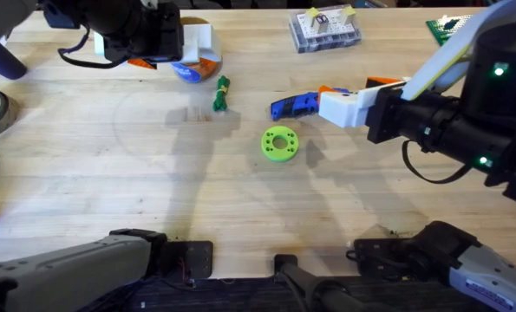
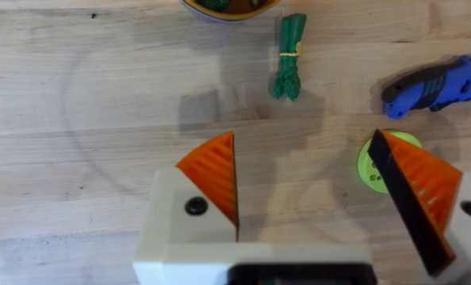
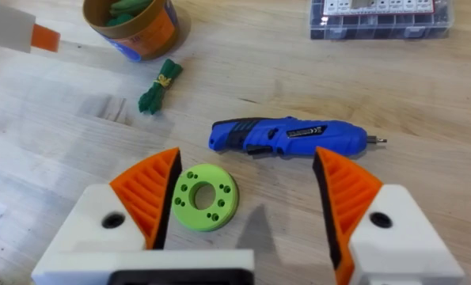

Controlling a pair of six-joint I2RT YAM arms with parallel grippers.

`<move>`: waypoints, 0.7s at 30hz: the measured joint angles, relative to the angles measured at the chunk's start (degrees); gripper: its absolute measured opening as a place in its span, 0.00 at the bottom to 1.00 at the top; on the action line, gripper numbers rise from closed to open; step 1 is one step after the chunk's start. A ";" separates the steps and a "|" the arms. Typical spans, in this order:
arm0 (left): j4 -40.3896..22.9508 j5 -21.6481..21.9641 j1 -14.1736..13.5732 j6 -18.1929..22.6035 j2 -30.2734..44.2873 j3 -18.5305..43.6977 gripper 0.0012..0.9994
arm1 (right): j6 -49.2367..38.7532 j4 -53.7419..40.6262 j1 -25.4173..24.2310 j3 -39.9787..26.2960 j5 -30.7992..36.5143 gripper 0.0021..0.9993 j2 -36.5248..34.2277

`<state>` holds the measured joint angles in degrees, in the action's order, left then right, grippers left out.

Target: Pick up the gripper from the table and insert it into the empty holder that is missing its gripper. Then pick up a screw, insert it into the mounting hole, and use the screwdriver to tighten it. Finally, clean up the table by picking up the vegetable and placing it into the bucket.

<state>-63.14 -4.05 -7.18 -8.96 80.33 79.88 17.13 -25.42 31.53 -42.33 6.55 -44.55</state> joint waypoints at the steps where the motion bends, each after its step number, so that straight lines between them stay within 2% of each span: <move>1: -0.21 0.01 0.00 -0.01 0.08 -0.01 0.98 | 0.02 -0.24 0.00 0.00 -0.01 0.97 0.02; 10: 0.83 -0.02 -0.02 -0.05 2.18 -0.20 0.98 | 0.02 -0.56 -0.07 0.02 -0.01 0.97 0.02; 15: 2.51 -0.03 -0.34 -0.09 6.61 -0.20 0.95 | 0.02 -0.57 -0.07 0.02 0.00 0.97 0.02; 18: 4.23 -0.02 -1.85 -0.31 11.19 -0.25 0.90 | 0.02 -0.56 -0.07 0.02 0.01 0.97 0.02; 21: 7.92 -0.11 -4.38 -0.27 16.05 -0.32 0.90 | 0.02 -0.57 -0.07 0.04 -0.01 0.97 0.02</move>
<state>-55.23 -4.16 -11.56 -9.23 96.38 79.56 17.15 -25.99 31.46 -42.28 6.55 -44.53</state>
